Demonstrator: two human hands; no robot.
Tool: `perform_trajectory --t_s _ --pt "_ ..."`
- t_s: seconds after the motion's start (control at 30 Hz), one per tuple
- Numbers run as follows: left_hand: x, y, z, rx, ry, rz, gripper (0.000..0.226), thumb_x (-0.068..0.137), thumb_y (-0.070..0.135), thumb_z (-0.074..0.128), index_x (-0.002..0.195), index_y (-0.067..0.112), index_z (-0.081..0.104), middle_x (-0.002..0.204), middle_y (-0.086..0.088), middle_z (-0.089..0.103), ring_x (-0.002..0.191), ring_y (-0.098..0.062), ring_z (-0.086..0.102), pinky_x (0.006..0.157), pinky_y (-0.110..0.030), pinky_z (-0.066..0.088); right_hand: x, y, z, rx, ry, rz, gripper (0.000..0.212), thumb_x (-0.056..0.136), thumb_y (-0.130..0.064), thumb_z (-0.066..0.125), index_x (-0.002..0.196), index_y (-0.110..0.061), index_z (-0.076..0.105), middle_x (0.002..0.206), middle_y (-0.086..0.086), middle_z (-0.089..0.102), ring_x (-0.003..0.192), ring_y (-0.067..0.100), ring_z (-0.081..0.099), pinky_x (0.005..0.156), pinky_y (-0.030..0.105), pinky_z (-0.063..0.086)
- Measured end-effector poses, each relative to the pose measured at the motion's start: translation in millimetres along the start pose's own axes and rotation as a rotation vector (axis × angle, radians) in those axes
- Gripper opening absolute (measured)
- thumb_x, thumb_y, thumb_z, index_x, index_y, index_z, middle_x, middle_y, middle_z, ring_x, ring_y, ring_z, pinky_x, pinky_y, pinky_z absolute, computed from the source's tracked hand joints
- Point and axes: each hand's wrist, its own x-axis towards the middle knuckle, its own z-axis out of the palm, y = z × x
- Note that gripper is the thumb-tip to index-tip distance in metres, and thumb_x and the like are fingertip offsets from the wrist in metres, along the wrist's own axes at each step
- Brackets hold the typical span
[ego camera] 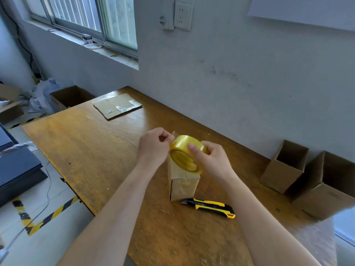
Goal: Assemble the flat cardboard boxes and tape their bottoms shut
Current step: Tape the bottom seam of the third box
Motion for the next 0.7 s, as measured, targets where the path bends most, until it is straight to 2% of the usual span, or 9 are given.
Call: perform_trajectory --t_s 0.1,0.17,0.23,0.33,0.47,0.53,0.57,0.63,0.7 --pt "-7 -11 7 -0.228 -0.047 -0.207 0.017 0.086 0.014 0.071 0.070 0.016 0.069 0.067 -0.001 0.067 0.061 -0.017 0.061 0.075 -0.044 0.058 8 -8 -7 -0.215 0.048 -0.037 0.053 0.077 -0.070 0.058 0.071 -0.018 0.063 0.065 -0.001 0.058 0.062 0.013 0.054 0.056 0.032 0.043" --pt "-9 -18 11 -0.302 -0.042 -0.289 0.017 0.088 0.013 0.069 0.071 0.014 0.067 0.066 0.000 0.063 0.062 -0.015 0.057 0.070 -0.041 0.054 13 -10 -13 -0.560 0.053 -0.041 0.052 0.081 -0.072 0.053 0.077 -0.022 0.065 0.072 -0.004 0.062 0.067 0.013 0.057 0.057 0.030 0.046" --pt "-9 -21 12 -0.304 -0.039 -0.323 0.015 0.090 0.014 0.067 0.076 0.013 0.067 0.070 0.001 0.063 0.066 -0.013 0.056 0.067 -0.031 0.049 14 -11 -17 -0.837 0.072 -0.043 0.053 0.082 -0.075 0.049 0.087 -0.025 0.066 0.081 -0.008 0.064 0.074 0.012 0.059 0.060 0.026 0.047" --pt "-11 -27 15 -0.343 -0.043 -0.389 0.016 0.094 0.014 0.062 0.078 0.010 0.064 0.074 0.000 0.061 0.069 -0.013 0.054 0.065 -0.023 0.044 18 -9 -19 -0.907 0.086 -0.018 0.051 0.082 -0.075 0.048 0.092 -0.028 0.065 0.084 -0.010 0.061 0.079 0.012 0.057 0.060 0.024 0.043" --pt "-17 -41 20 -0.465 -0.076 -0.533 0.019 0.095 0.009 0.059 0.077 0.008 0.061 0.074 -0.003 0.059 0.063 -0.013 0.050 0.062 -0.022 0.043 24 -6 -21 -0.907 0.095 0.034 0.051 0.083 -0.074 0.049 0.092 -0.028 0.067 0.083 -0.008 0.061 0.080 0.014 0.057 0.056 0.024 0.035" --pt "-18 -49 22 -0.492 -0.091 -0.593 0.017 0.095 0.009 0.060 0.078 0.008 0.063 0.076 -0.005 0.060 0.062 -0.013 0.049 0.061 -0.023 0.044 24 -2 -19 -1.056 0.074 0.002 0.057 0.083 -0.076 0.044 0.100 -0.027 0.068 0.083 -0.009 0.061 0.079 0.012 0.055 0.064 0.026 0.039" --pt "-18 -52 24 -0.498 -0.094 -0.617 0.016 0.094 0.009 0.061 0.079 0.008 0.064 0.077 -0.006 0.061 0.062 -0.013 0.049 0.060 -0.023 0.044 26 0 -17 -1.101 0.064 -0.017 0.060 0.084 -0.077 0.042 0.102 -0.026 0.069 0.082 -0.009 0.061 0.080 0.012 0.055 0.074 0.029 0.042" --pt "-19 -59 27 -0.489 -0.096 -0.647 0.015 0.095 0.010 0.061 0.080 0.008 0.065 0.079 -0.006 0.061 0.064 -0.014 0.049 0.060 -0.024 0.044 28 1 -13 -1.125 0.032 -0.010 0.064 0.083 -0.078 0.040 0.107 -0.027 0.069 0.085 -0.008 0.063 0.088 0.014 0.058 0.094 0.037 0.037" --pt "-22 -67 32 -0.471 -0.101 -0.678 0.015 0.095 0.011 0.061 0.081 0.009 0.065 0.080 -0.006 0.061 0.066 -0.015 0.049 0.062 -0.025 0.045 30 2 -9 -1.146 -0.007 0.017 0.065 0.083 -0.080 0.039 0.108 -0.028 0.069 0.088 -0.008 0.066 0.093 0.015 0.059 0.102 0.040 0.031"
